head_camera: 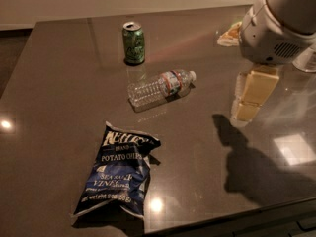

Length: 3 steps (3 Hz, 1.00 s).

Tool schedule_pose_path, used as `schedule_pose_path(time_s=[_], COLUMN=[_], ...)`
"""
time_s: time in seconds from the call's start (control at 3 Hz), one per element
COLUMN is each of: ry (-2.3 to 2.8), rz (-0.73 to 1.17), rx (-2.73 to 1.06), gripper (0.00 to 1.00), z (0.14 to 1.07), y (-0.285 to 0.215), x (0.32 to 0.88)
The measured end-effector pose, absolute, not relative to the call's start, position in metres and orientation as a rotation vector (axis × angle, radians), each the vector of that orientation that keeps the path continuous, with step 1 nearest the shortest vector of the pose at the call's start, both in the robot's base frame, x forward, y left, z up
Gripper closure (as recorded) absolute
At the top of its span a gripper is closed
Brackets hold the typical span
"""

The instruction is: Pick blue chip bag

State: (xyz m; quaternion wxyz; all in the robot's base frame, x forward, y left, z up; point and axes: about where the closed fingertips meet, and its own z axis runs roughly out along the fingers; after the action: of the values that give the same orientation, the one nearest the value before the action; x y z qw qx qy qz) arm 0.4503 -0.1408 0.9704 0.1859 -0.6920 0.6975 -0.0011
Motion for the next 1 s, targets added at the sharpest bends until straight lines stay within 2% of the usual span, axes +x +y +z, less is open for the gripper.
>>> schedule_pose_path(time_s=[1.0], ry=[1.577], rz=[0.133], rx=[-2.296], gripper=[0.00], z=[0.929], y=[-0.040], x=[0.425])
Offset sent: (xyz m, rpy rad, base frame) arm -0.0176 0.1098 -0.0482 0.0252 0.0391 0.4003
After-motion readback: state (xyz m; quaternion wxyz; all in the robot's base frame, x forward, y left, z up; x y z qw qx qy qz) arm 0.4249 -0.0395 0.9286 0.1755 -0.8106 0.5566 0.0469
